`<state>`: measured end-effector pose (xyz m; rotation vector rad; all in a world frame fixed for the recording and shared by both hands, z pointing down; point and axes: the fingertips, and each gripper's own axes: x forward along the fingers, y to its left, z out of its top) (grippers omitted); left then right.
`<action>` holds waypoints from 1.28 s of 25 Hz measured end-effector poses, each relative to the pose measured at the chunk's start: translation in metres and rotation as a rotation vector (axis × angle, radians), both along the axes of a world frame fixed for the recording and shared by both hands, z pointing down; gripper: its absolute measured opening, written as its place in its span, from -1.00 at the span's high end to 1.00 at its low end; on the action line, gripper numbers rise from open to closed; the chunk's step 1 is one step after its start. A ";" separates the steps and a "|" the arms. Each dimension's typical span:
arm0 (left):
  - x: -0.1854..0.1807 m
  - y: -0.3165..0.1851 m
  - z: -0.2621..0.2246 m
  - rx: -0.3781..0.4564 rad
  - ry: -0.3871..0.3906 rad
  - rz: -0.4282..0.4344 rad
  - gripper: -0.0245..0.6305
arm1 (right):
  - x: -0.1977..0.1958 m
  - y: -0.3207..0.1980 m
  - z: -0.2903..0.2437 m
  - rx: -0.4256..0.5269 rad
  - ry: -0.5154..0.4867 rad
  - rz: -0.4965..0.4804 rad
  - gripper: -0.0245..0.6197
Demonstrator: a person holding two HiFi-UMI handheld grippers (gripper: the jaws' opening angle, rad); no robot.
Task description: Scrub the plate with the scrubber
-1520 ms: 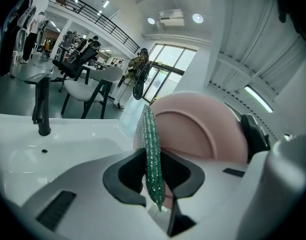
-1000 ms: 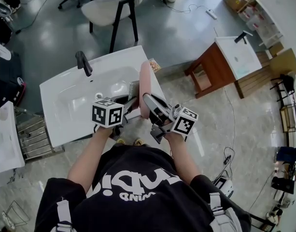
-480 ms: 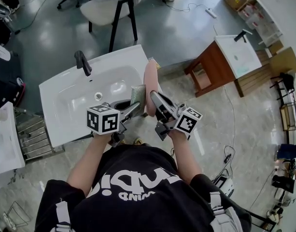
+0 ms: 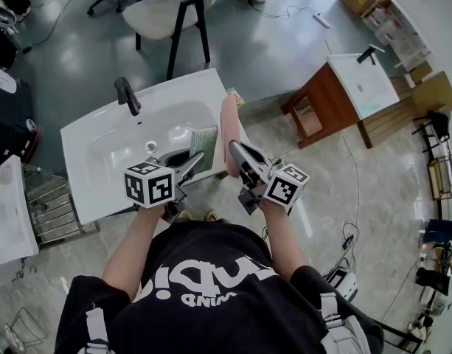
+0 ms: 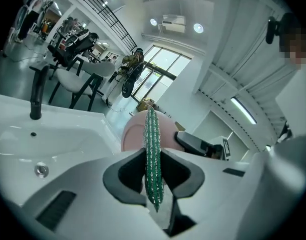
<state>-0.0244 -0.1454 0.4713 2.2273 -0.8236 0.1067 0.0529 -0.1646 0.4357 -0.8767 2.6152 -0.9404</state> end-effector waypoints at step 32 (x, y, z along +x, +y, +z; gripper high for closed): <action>-0.038 -0.003 0.013 -0.018 0.021 -0.143 0.66 | -0.015 0.012 0.137 0.163 1.036 -0.178 0.79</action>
